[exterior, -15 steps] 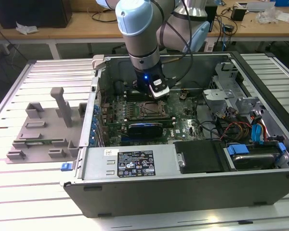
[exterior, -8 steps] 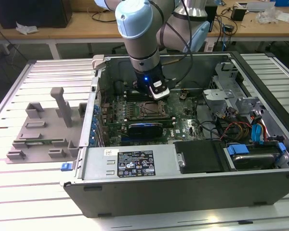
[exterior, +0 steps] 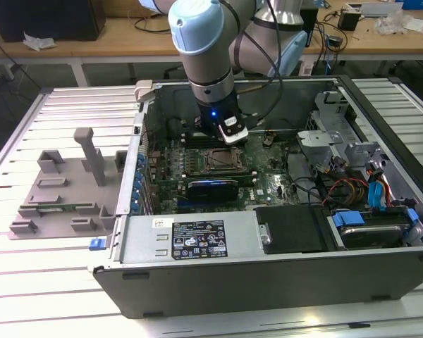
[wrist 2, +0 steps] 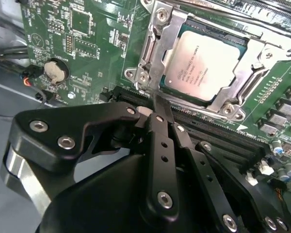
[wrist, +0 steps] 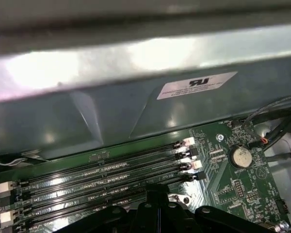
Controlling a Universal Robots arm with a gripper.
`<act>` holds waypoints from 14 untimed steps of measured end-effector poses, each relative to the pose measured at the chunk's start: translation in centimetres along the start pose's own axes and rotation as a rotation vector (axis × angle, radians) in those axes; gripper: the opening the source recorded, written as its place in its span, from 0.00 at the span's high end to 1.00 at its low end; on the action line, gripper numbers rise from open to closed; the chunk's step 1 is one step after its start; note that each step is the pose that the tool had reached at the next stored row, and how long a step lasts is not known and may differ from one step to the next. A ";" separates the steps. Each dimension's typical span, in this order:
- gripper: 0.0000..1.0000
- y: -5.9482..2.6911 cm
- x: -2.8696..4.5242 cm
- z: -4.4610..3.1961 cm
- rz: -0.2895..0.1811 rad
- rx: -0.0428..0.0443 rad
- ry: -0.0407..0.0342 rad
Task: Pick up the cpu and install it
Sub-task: 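Install the first cpu locking lever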
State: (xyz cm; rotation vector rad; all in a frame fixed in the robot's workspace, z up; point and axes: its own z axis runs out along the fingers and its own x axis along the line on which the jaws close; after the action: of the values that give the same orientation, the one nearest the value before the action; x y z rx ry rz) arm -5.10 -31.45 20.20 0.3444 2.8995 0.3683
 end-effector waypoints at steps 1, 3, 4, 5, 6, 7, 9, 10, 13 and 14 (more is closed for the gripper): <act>0.89 0.08 -0.05 -0.26 0.000 0.0027 -0.0006; 0.89 0.16 -0.10 -0.53 -0.003 0.0169 -0.0041; 0.89 0.19 -0.12 -0.67 -0.006 0.0372 -0.0085; 0.89 0.20 -0.12 -0.70 -0.007 0.0468 -0.0103; 0.89 0.21 -0.13 -0.72 -0.009 0.0588 -0.0123; 0.89 0.21 -0.13 -0.73 -0.011 0.0860 -0.0156; 0.89 0.20 -0.13 -0.74 -0.014 0.1389 -0.0192; 0.89 0.21 -0.13 -0.73 -0.015 0.1536 -0.0201; 0.89 0.21 -0.15 -0.73 -0.020 0.2056 -0.0182; 0.89 0.22 -0.18 -0.72 -0.022 0.2183 -0.0165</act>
State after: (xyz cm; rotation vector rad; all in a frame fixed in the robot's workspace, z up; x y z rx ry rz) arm -5.04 -31.45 20.97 0.3464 2.9301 0.0444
